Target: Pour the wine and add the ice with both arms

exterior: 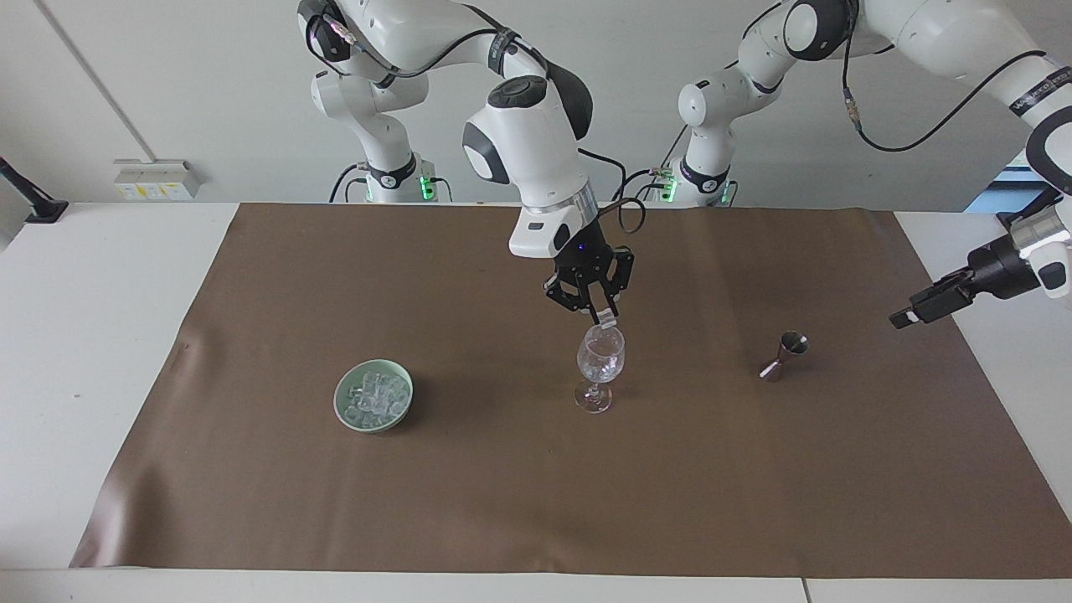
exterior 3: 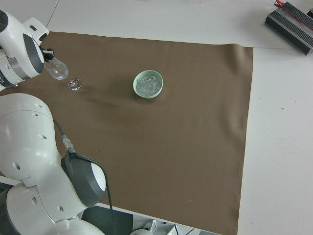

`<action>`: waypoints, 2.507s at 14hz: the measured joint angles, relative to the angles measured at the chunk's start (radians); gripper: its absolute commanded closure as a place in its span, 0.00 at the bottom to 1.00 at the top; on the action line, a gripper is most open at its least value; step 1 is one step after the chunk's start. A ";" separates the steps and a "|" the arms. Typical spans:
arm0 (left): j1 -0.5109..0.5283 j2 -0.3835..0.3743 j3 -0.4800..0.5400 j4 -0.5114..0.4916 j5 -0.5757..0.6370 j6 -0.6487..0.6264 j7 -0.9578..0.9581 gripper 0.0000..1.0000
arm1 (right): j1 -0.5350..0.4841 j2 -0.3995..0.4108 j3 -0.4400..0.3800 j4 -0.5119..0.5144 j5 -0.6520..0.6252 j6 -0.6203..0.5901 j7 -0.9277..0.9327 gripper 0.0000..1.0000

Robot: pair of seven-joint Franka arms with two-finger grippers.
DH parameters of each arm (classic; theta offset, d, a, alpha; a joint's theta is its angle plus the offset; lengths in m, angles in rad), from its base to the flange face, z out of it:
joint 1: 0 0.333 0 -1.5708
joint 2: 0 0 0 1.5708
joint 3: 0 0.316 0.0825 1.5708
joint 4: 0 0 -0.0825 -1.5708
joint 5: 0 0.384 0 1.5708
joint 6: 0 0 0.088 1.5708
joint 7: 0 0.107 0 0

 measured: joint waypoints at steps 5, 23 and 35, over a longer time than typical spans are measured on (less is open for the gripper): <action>-0.070 -0.054 0.000 0.000 0.076 0.001 0.045 0.00 | 0.000 0.026 0.000 0.000 -0.001 0.037 0.000 1.00; -0.262 -0.176 -0.001 -0.075 0.269 0.055 0.223 0.00 | 0.002 0.066 0.000 0.005 -0.023 0.075 0.000 1.00; -0.263 -0.348 0.002 -0.287 0.269 0.153 0.223 0.00 | 0.001 0.066 -0.001 0.011 -0.023 0.075 0.000 1.00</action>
